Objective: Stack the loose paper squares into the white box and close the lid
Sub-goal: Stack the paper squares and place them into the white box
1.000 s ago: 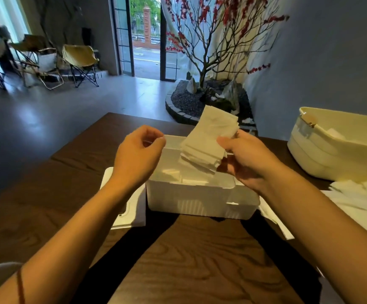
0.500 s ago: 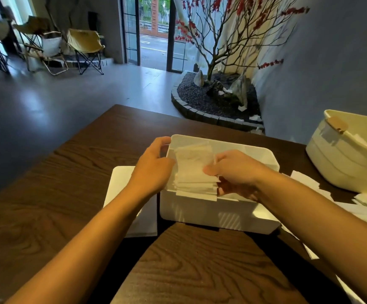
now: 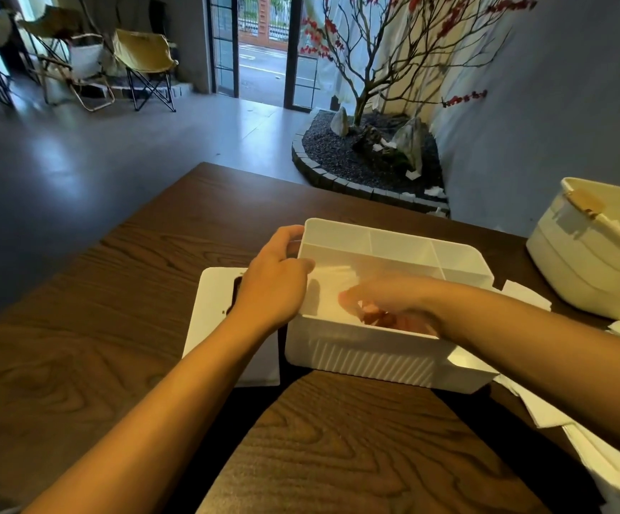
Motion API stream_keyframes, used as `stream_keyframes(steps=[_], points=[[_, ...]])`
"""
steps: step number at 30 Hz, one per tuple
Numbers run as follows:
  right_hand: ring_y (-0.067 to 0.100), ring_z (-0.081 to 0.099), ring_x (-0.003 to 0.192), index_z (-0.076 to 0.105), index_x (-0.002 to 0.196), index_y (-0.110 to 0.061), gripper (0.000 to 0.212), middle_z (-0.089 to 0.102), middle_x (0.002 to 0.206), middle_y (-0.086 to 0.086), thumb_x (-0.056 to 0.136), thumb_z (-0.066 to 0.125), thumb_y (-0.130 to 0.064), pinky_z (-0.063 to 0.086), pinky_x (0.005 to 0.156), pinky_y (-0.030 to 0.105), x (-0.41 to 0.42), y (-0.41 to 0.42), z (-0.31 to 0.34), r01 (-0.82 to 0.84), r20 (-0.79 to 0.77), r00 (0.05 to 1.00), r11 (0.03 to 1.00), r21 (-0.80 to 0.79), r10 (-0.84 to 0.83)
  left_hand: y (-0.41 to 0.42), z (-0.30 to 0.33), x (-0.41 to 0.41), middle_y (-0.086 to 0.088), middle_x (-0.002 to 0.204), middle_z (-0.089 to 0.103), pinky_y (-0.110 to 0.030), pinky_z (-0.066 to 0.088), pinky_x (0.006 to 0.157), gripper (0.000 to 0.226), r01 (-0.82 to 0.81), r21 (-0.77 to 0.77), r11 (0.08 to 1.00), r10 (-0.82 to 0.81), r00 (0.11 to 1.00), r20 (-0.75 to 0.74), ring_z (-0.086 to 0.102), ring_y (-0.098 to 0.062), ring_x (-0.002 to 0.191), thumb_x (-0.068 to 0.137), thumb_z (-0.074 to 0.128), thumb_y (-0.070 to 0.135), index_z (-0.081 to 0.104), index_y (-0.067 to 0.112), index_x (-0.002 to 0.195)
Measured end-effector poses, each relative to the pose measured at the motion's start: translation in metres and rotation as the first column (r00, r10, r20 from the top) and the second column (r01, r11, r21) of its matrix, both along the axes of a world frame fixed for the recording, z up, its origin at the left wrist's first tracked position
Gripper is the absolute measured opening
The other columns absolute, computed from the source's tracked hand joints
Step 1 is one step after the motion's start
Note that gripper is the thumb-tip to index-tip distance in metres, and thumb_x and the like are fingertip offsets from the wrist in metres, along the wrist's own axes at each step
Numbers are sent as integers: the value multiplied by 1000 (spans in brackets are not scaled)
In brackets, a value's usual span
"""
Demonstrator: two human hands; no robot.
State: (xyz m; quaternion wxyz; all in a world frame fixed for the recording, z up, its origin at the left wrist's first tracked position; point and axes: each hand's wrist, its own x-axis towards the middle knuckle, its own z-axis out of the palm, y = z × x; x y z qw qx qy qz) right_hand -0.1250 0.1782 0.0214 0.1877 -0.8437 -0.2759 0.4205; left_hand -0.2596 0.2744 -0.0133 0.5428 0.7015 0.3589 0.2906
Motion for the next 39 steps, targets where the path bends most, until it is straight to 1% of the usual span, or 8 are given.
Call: stream_keyframes(steps=[4, 8, 12, 17, 23, 26, 35, 39], points=[[14, 59, 87, 60, 116, -15, 21, 62, 99, 2, 96, 65, -21, 51, 70, 22, -4, -3, 4, -156, 29, 987, 985, -71, 159, 0, -1, 1, 10, 127, 59, -46, 47, 103, 40, -7, -2, 1000, 7, 1000, -1, 55, -18, 119, 101, 52, 13, 51, 31, 137], [11, 55, 78, 55, 76, -21, 22, 60, 83, -3, 89, 72, -16, 43, 60, 17, -3, -1, 4, -242, 66, 968, 970, 12, 240, -1, 0, 0, 8, 133, 59, -39, 47, 99, 41, -18, -1, 1000, 18, 1000, -2, 54, -16, 120, 102, 51, 12, 50, 28, 140], [14, 55, 70, 61, 72, -14, 23, 60, 72, 0, 89, 72, -26, 42, 56, 20, 4, -6, 3, -291, 210, 935, 957, -8, 286, -1, 1, 0, 7, 134, 59, -40, 47, 100, 41, -16, 11, 1000, 16, 1000, -12, 53, -16, 120, 102, 51, 13, 50, 28, 140], [11, 63, 85, 71, 92, -21, 9, 69, 87, -7, 88, 71, -29, 54, 78, 29, 2, -9, 7, -588, 616, 674, 801, 112, 409, -2, 1, 0, 8, 131, 59, -41, 49, 99, 39, -17, 21, 1000, 17, 1000, -11, 55, -17, 119, 102, 50, 14, 51, 30, 138], [6, 57, 102, 67, 122, -31, 30, 63, 118, -11, 92, 67, -29, 46, 82, 17, 2, 4, 0, -778, 514, 554, 628, 40, 654, -1, 1, 1, 7, 130, 57, -33, 48, 92, 38, -20, 48, 999, 21, 1000, -22, 54, -15, 118, 102, 49, 12, 51, 28, 137], [8, 57, 92, 69, 114, -27, 20, 64, 101, -9, 95, 64, -25, 43, 72, 16, 1, 10, -10, -824, 534, 475, 566, -8, 699, -2, 1, 2, 5, 132, 57, -34, 46, 93, 38, -23, 47, 999, 24, 999, -25, 53, -17, 119, 102, 50, 12, 50, 25, 138], [14, 63, 99, 70, 118, -21, 25, 70, 116, 2, 95, 64, -30, 46, 78, 22, -3, 6, -7, -716, 516, 644, 683, 146, 564, 0, 5, 2, 2, 128, 58, -22, 45, 70, 34, -12, 172, 985, 36, 990, -134, 55, -16, 108, 102, 49, 12, 52, 23, 135], [11, 62, 92, 70, 116, -25, 24, 71, 110, -2, 93, 65, -31, 50, 85, 29, 7, -17, 16, -591, 620, 709, 764, 261, 337, -3, 17, 2, -5, 132, 60, -38, 51, 88, 35, 9, 379, 926, 105, 954, -280, 58, -25, 111, 98, 55, 13, 55, 23, 131]])
